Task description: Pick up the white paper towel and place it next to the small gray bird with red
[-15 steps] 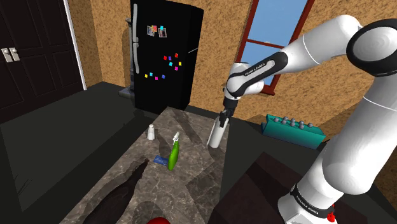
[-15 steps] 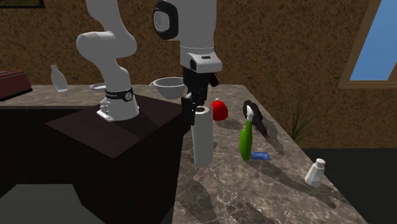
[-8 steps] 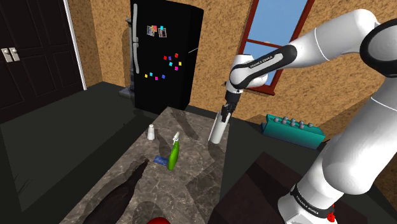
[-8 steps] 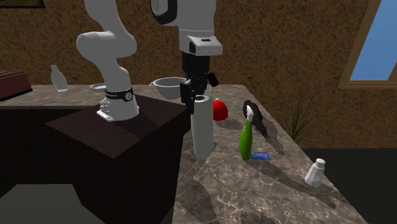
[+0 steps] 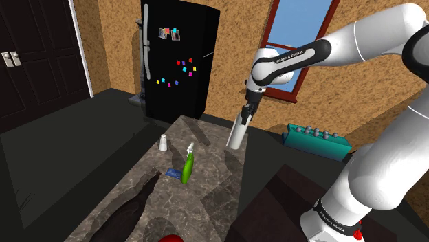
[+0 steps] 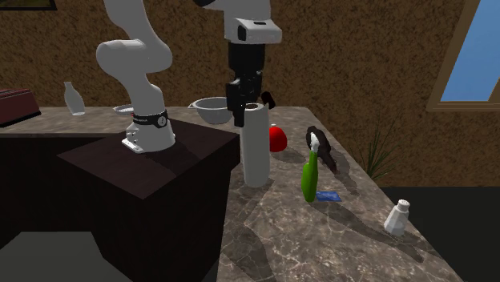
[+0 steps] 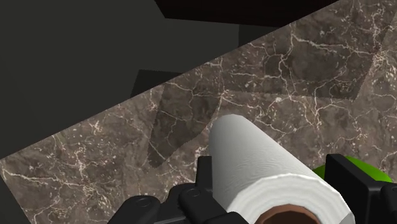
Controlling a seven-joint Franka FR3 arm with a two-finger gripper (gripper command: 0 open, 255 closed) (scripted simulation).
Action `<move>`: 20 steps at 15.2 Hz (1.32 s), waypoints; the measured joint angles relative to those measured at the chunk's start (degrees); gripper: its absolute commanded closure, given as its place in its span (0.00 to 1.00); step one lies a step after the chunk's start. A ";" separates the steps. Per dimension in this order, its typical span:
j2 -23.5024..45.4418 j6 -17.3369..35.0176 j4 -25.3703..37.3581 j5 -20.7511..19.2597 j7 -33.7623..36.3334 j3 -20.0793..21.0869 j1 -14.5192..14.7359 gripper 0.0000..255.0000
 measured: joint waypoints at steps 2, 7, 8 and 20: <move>-0.72 -1.53 0.84 -0.18 0.26 0.08 0.03 1.00; -2.34 -5.52 3.23 -0.56 0.63 0.17 0.01 1.00; -2.66 -6.33 3.73 -0.59 0.89 0.30 0.10 1.00; -6.02 -14.69 8.83 -0.94 2.88 1.39 0.71 1.00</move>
